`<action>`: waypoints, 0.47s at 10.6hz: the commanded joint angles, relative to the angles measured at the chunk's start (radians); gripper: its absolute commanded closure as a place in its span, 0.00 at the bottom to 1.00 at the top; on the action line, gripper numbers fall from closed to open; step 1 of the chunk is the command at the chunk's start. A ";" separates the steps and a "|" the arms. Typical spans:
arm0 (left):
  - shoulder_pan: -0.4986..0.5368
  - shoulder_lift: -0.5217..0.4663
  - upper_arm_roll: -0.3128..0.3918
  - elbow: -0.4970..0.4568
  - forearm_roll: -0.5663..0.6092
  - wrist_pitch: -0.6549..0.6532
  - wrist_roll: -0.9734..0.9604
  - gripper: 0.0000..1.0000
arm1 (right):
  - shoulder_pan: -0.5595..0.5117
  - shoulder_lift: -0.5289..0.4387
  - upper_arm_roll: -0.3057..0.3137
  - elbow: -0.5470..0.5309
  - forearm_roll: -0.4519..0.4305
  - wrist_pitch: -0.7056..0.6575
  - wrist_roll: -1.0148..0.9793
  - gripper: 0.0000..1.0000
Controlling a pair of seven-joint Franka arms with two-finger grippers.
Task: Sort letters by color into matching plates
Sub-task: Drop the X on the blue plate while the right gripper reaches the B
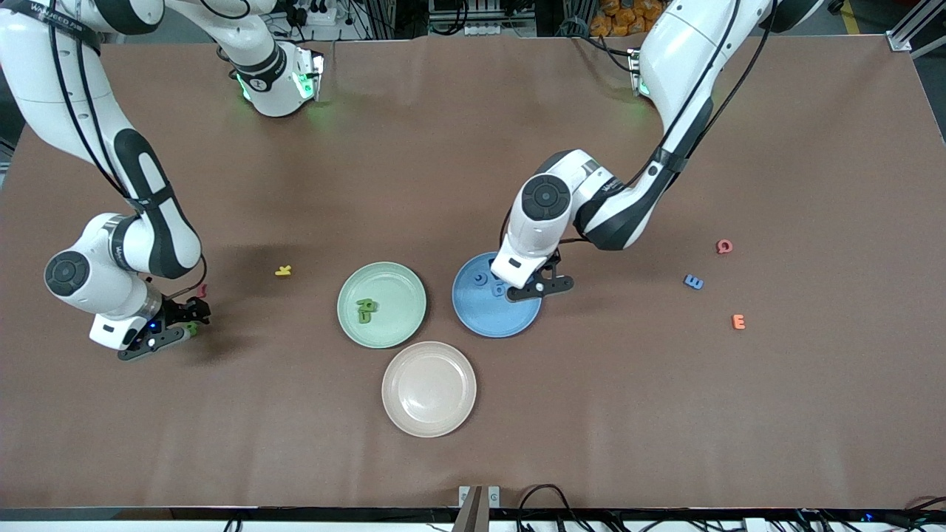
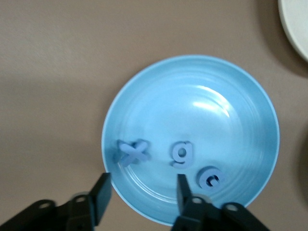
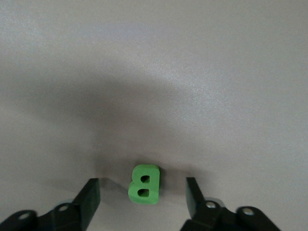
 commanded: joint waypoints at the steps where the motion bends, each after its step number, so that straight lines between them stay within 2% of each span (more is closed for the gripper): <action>1: 0.001 0.004 0.013 0.009 0.026 -0.014 -0.018 0.00 | -0.023 0.006 0.016 0.011 -0.020 0.004 -0.032 0.37; 5: 0.110 -0.011 0.016 -0.009 0.030 -0.034 0.074 0.00 | -0.030 0.004 0.016 0.011 -0.020 0.004 -0.050 0.59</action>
